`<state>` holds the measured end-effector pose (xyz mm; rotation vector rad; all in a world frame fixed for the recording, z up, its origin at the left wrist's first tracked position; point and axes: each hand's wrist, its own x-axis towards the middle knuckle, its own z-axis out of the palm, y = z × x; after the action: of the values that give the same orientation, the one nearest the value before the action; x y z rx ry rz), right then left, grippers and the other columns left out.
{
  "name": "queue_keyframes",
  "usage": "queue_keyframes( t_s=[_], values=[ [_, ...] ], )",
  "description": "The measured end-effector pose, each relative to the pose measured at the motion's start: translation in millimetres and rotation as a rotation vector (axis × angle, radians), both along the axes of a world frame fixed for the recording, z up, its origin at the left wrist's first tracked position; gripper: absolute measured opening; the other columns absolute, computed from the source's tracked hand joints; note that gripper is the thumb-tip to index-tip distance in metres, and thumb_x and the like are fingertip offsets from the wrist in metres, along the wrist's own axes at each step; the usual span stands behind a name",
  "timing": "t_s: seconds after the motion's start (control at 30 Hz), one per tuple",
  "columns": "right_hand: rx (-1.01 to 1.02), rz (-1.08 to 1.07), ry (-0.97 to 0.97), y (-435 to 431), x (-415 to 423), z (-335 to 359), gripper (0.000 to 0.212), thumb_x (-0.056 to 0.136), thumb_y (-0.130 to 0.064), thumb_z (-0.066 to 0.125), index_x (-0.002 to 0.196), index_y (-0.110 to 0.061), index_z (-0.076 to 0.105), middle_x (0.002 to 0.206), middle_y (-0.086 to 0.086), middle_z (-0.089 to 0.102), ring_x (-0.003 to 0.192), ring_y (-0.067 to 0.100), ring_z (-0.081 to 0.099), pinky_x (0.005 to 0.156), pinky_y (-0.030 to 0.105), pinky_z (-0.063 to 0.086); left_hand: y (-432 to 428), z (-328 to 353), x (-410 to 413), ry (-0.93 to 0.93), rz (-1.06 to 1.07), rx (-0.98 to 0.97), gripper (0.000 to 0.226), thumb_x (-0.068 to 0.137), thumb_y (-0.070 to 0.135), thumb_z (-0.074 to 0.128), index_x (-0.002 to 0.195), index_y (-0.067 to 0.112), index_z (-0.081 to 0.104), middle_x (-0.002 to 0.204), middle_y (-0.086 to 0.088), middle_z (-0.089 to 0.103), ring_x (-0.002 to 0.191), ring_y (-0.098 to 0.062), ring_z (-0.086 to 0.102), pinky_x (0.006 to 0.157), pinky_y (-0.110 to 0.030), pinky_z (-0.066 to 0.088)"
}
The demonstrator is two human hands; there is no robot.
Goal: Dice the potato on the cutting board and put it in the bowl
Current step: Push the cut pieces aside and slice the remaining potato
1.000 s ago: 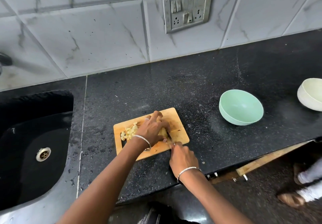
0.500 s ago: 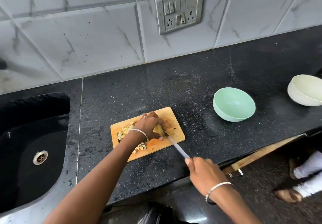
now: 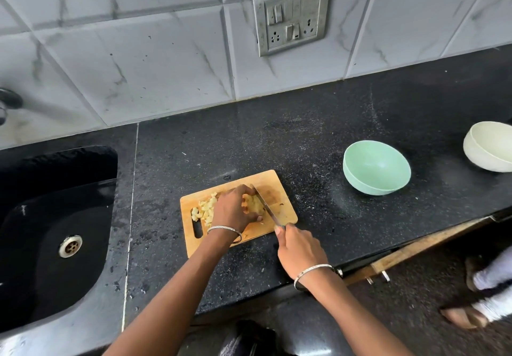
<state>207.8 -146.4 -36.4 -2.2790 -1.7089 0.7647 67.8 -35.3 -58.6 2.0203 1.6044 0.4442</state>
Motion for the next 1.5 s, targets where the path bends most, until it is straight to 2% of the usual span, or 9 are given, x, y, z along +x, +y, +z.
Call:
queue_keyframes(
  t_s=[0.23, 0.37, 0.5, 0.7, 0.87, 1.1, 1.23, 1.37, 1.5],
  values=[
    [0.018, 0.045, 0.019, 8.3, -4.5, -3.8, 0.035, 0.105, -0.039, 0.027, 0.098, -0.013, 0.051, 0.099, 0.015, 0.065, 0.092, 0.039, 0.062, 0.064, 0.038, 0.038, -0.5, -6.5, -2.6, -0.065, -0.002, 0.019, 0.055, 0.058, 0.022, 0.091, 0.108, 0.018, 0.069, 0.097, 0.003, 0.072, 0.085, -0.013, 0.068, 0.08, -0.031, 0.057],
    [0.008, -0.005, 0.007, 25.7, -19.1, -8.9, 0.033, 0.105, -0.038, 0.029, 0.107, -0.013, 0.052, 0.105, 0.013, 0.065, 0.098, 0.037, 0.063, 0.065, 0.036, 0.038, -0.9, -13.9, -7.2, -0.131, -0.012, 0.014, 0.051, 0.061, 0.02, 0.09, 0.107, 0.015, 0.07, 0.098, 0.002, 0.073, 0.085, -0.012, 0.069, 0.08, -0.029, 0.058],
    [0.006, -0.008, -0.028, 40.0, -27.1, -12.7, 0.034, 0.105, -0.037, 0.029, 0.111, -0.012, 0.052, 0.108, 0.013, 0.065, 0.1, 0.036, 0.063, 0.065, 0.035, 0.037, -1.4, -18.4, -7.5, -0.144, -0.011, 0.017, 0.05, 0.063, 0.017, 0.088, 0.109, 0.015, 0.069, 0.099, 0.001, 0.073, 0.084, -0.013, 0.069, 0.08, -0.035, 0.058],
    [-0.005, 0.008, -0.101, 14.9, -19.4, -18.1, 0.036, 0.105, -0.04, 0.026, 0.112, -0.014, 0.05, 0.107, 0.01, 0.065, 0.1, 0.035, 0.064, 0.063, 0.036, 0.037, -0.4, -19.6, -9.0, -0.165, -0.015, 0.008, 0.052, 0.062, 0.023, 0.089, 0.11, 0.015, 0.069, 0.096, 0.0, 0.073, 0.087, -0.013, 0.068, 0.081, -0.033, 0.058],
    [-0.042, -0.011, -0.139, 26.7, -28.0, -22.5, 0.036, 0.105, -0.038, 0.028, 0.112, -0.011, 0.05, 0.111, 0.012, 0.066, 0.103, 0.035, 0.064, 0.065, 0.037, 0.039, 0.2, -18.2, -10.0, -0.206, -0.016, -0.028, 0.051, 0.063, 0.016, 0.089, 0.11, 0.011, 0.07, 0.109, -0.003, 0.072, 0.096, -0.015, 0.068, 0.086, -0.03, 0.057],
    [-0.04, 0.002, -0.127, 20.9, -25.3, -20.6, 0.038, 0.105, -0.04, 0.027, 0.114, -0.011, 0.05, 0.112, 0.012, 0.065, 0.104, 0.036, 0.063, 0.065, 0.036, 0.036, -1.6, -17.4, -9.4, -0.142, -0.007, -0.025, 0.054, 0.062, 0.022, 0.088, 0.112, 0.016, 0.068, 0.109, -0.003, 0.072, 0.098, -0.018, 0.068, 0.085, -0.035, 0.057],
    [-0.039, 0.005, -0.119, 4.9, -20.5, -20.7, 0.038, 0.105, -0.04, 0.026, 0.113, -0.012, 0.051, 0.111, 0.013, 0.066, 0.105, 0.035, 0.063, 0.07, 0.039, 0.044, -3.9, -15.0, -8.3, -0.069, -0.03, 0.007, 0.055, 0.065, 0.028, 0.087, 0.113, 0.021, 0.059, 0.101, -0.003, 0.07, 0.095, -0.021, 0.067, 0.082, -0.037, 0.056],
    [-0.037, -0.001, -0.114, -6.3, -16.8, -22.6, 0.037, 0.105, -0.04, 0.026, 0.111, -0.013, 0.05, 0.109, 0.012, 0.067, 0.104, 0.034, 0.064, 0.074, 0.04, 0.047, -2.0, -1.5, -0.4, 0.153, -0.161, 0.083, 0.068, 0.073, 0.027, 0.081, 0.131, 0.031, 0.047, 0.13, -0.005, 0.048, 0.099, -0.024, 0.061, 0.087, -0.035, 0.05],
    [-0.061, 0.004, -0.11, -16.6, -14.2, -18.7, 0.037, 0.105, -0.04, 0.026, 0.111, -0.013, 0.051, 0.111, 0.012, 0.066, 0.106, 0.035, 0.063, 0.076, 0.04, 0.047, 9.6, 11.2, 3.7, 0.269, -0.213, 0.027, 0.053, 0.073, 0.026, 0.082, 0.12, 0.032, 0.059, 0.147, -0.005, 0.029, 0.102, -0.025, 0.062, 0.092, -0.036, 0.049]
  ],
)
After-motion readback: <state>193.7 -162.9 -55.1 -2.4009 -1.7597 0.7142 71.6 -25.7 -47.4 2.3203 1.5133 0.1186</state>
